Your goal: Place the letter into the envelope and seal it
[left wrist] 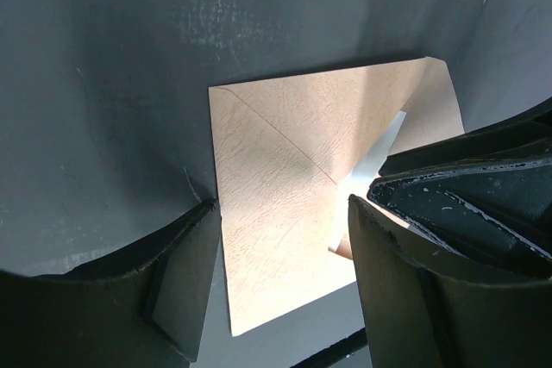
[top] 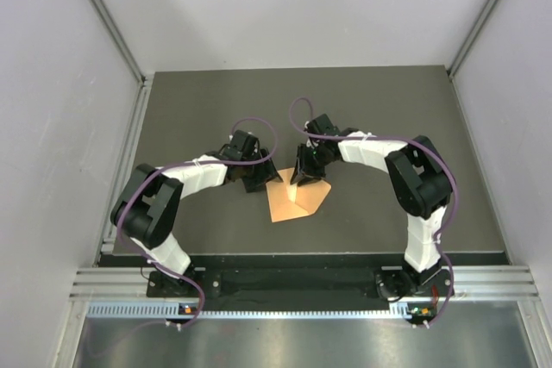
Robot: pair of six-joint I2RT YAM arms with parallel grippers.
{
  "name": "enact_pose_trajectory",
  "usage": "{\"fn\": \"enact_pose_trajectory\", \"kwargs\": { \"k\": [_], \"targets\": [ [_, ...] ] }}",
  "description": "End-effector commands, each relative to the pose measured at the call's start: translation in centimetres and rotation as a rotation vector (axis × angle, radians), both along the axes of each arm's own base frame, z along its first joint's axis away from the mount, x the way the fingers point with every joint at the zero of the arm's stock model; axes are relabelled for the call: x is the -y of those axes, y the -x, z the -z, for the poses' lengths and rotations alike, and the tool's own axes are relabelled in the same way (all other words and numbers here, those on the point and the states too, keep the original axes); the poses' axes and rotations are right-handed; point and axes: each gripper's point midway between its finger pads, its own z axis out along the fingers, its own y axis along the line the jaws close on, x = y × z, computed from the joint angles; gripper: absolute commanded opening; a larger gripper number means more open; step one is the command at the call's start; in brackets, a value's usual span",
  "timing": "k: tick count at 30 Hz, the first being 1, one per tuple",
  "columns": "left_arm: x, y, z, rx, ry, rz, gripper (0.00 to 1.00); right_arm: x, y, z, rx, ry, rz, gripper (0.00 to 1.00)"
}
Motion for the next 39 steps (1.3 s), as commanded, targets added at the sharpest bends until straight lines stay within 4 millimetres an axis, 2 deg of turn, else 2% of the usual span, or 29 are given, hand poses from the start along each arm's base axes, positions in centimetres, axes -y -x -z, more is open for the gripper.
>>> {"fn": "enact_pose_trajectory", "kwargs": {
  "k": [1,7,16,19,20,21,28,34,37,39],
  "targets": [
    [0.2,-0.6,0.3,0.022,-0.002,-0.006,0.66,-0.9,-0.6,-1.3,0.034,-0.064,-0.012,0.30],
    [0.2,-0.8,0.4,0.024,-0.006,-0.010,0.66,-1.5,-0.7,-0.5,0.004,-0.079,-0.013,0.25],
    [0.4,-1.3,0.3,0.030,-0.011,-0.005,0.66,-0.2,-1.1,0.5,0.021,0.002,-0.014,0.22],
    [0.4,-1.4,0.4,0.030,-0.012,-0.002,0.66,-1.3,-1.4,0.3,0.032,-0.045,-0.045,0.11],
    [0.4,-1.5,0.4,0.031,-0.013,-0.001,0.66,-1.7,-1.2,0.3,0.019,-0.072,-0.059,0.02],
    [0.4,-1.5,0.5,0.028,-0.016,0.000,0.66,-1.9,-1.2,0.2,0.021,-0.083,-0.068,0.00],
    [-0.2,-2.0,0.8,0.033,-0.054,-0.018,0.65,-1.0,-1.1,-1.4,0.110,-0.061,-0.167,0.00],
    [-0.6,-2.4,0.7,0.043,-0.061,-0.024,0.65,0.4,0.5,-1.8,0.082,-0.033,-0.238,0.00],
    [-0.4,-2.4,0.7,0.043,-0.050,-0.018,0.65,0.7,0.7,-1.7,0.072,-0.023,-0.244,0.00],
    [0.0,-2.3,0.6,0.040,-0.030,-0.010,0.65,0.1,0.5,-2.0,0.084,-0.053,-0.254,0.00]
  ]
}}
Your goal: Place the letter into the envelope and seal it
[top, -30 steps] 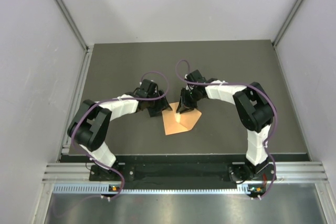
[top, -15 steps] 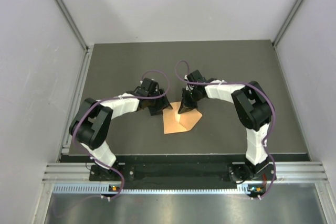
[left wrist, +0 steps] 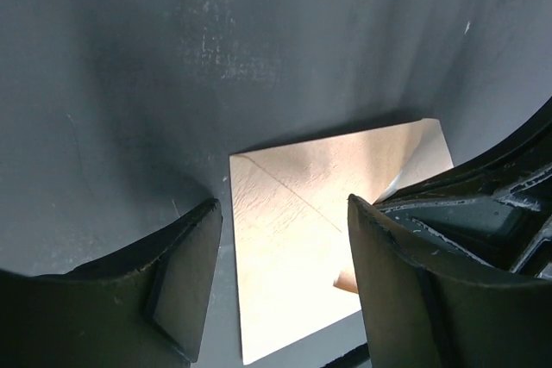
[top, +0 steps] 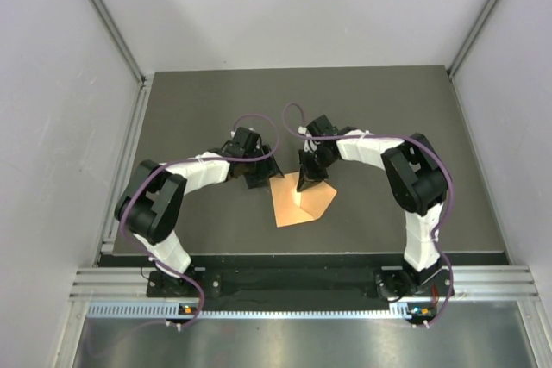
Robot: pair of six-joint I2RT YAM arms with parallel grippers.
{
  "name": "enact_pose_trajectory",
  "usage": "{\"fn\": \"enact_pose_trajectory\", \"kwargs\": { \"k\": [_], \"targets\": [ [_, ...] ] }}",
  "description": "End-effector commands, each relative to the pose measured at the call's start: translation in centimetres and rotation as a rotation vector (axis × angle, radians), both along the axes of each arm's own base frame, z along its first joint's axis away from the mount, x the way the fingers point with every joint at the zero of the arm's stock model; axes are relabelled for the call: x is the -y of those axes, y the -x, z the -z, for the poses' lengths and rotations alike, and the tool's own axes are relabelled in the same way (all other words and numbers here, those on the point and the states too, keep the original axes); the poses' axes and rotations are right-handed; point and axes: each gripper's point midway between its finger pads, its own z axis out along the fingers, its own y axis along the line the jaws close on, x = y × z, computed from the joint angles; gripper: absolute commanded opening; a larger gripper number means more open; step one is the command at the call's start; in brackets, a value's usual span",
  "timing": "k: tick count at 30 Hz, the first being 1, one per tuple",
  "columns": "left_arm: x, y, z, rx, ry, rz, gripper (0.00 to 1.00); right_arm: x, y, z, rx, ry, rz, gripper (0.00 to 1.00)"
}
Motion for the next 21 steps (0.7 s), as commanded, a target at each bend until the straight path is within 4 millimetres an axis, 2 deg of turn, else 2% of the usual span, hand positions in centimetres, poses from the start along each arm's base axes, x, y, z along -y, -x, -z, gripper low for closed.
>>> {"fn": "enact_pose_trajectory", "kwargs": {
  "k": [1,9,14,18,21],
  "targets": [
    [0.0,-0.9,0.5,0.018,-0.009,0.007,0.65,-1.2,-1.0,-2.9,0.058,-0.088,-0.045,0.00],
    [1.8,-0.7,0.0,0.008,0.086,0.049,0.64,-3.2,-1.6,-3.1,0.039,-0.163,-0.041,0.00],
    [2.1,-0.8,0.1,0.002,0.099,0.061,0.64,-3.9,-1.5,-2.6,0.023,-0.170,-0.042,0.00],
    [2.1,-0.8,0.1,0.002,0.101,0.058,0.63,-3.5,-1.8,-1.8,0.022,-0.136,-0.004,0.00],
    [1.9,-0.7,0.1,0.003,0.090,0.052,0.63,-2.4,-2.0,-1.6,0.040,-0.078,0.046,0.00]
  ]
}}
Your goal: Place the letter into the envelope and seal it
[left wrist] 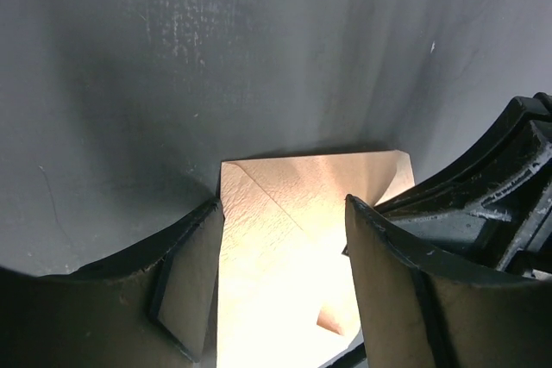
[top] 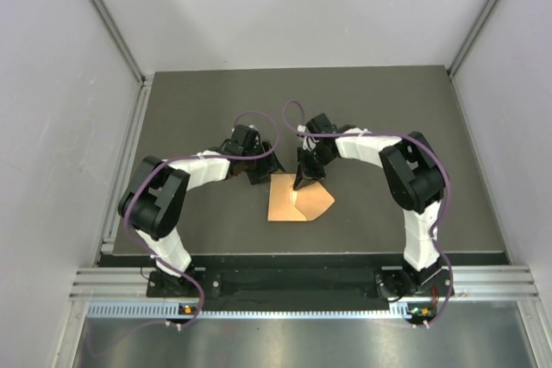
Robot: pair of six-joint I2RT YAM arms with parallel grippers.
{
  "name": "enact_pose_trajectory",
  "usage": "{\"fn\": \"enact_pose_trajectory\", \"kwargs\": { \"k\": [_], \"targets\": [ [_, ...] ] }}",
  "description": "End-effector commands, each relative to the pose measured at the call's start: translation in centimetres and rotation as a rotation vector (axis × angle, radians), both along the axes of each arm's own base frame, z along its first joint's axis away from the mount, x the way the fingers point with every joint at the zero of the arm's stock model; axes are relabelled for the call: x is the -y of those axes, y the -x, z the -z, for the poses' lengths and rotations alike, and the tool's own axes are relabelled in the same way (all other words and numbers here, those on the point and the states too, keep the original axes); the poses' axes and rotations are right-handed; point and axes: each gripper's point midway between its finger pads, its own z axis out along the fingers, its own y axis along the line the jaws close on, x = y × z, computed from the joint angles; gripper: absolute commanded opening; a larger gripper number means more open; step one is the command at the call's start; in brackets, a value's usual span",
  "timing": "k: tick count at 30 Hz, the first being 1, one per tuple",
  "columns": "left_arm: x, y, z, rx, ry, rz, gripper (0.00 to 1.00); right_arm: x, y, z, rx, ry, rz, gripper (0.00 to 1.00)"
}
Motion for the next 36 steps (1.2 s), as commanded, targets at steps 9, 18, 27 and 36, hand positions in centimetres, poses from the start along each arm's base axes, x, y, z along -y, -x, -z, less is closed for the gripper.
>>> {"fn": "enact_pose_trajectory", "kwargs": {
  "k": [9,18,27,36],
  "targets": [
    [-0.1,1.0,0.9,-0.026,-0.027,0.019,0.63,0.5,-2.0,-3.1,0.152,0.019,0.128,0.30],
    [-0.4,0.9,1.1,-0.022,-0.039,0.019,0.63,2.2,-2.6,-1.5,0.145,0.115,0.247,0.10],
    [-0.3,0.8,1.2,-0.022,-0.039,0.021,0.63,2.8,-3.9,-0.1,0.150,0.174,0.325,0.00],
    [0.0,0.8,1.2,-0.025,-0.027,0.025,0.63,0.7,-4.0,0.2,0.119,0.088,0.306,0.00]
  ]
}}
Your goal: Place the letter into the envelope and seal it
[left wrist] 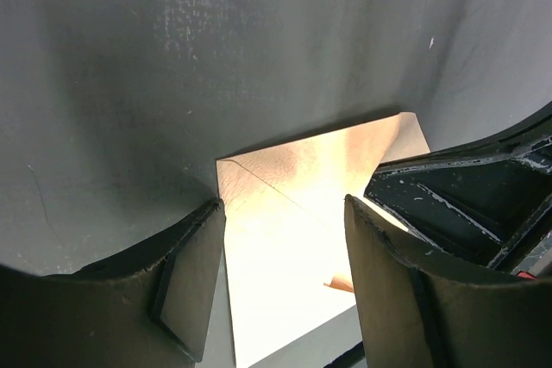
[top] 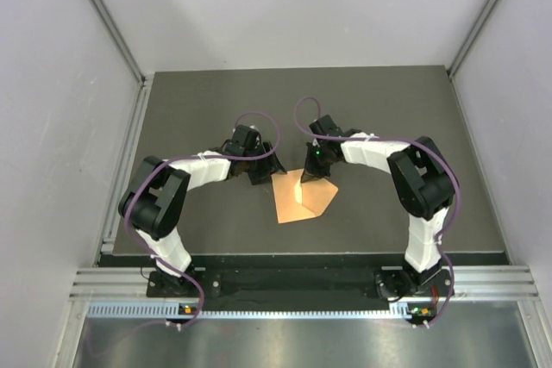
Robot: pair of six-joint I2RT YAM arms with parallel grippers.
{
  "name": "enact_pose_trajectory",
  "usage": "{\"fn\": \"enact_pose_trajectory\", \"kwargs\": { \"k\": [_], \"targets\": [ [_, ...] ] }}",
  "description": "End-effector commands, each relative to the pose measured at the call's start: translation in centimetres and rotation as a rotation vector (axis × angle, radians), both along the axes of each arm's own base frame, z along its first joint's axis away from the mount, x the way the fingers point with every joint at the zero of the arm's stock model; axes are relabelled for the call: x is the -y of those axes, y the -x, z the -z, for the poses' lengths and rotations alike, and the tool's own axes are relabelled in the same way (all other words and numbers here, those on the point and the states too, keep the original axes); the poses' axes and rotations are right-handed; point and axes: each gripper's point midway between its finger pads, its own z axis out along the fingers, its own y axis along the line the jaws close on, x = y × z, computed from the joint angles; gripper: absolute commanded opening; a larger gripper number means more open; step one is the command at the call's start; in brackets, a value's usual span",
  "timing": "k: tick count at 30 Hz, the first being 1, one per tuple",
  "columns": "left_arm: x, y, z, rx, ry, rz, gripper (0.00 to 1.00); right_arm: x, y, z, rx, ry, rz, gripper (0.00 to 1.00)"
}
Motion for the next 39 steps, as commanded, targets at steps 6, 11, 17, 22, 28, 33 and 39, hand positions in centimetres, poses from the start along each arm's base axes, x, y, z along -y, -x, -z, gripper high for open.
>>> {"fn": "enact_pose_trajectory", "kwargs": {
  "k": [6,11,17,22,28,33,39],
  "targets": [
    [0.1,0.7,1.2,-0.030,-0.012,0.021,0.63,-3.5,-0.3,-0.4,0.006,-0.119,-0.046,0.00],
    [0.2,0.7,1.0,-0.028,-0.006,0.016,0.62,-4.8,0.6,-0.5,-0.018,-0.178,-0.075,0.00],
    [-0.6,0.7,1.0,-0.019,-0.037,-0.004,0.62,-2.1,0.4,-0.9,0.021,-0.040,-0.033,0.06],
    [-1.1,0.7,0.9,-0.010,-0.065,-0.014,0.62,2.0,0.0,-3.0,0.086,0.086,0.043,0.23],
    [-1.9,0.4,-0.1,0.032,-0.101,-0.026,0.63,3.1,-0.4,-5.7,0.178,0.108,0.037,0.31],
    [-2.3,-0.2,-2.2,0.097,-0.110,-0.029,0.63,-1.1,0.1,-6.6,0.177,-0.114,-0.087,0.21],
    [-2.7,0.5,-2.9,0.121,-0.107,-0.022,0.61,-3.8,0.2,-4.5,0.098,-0.230,-0.113,0.03]
  ]
}}
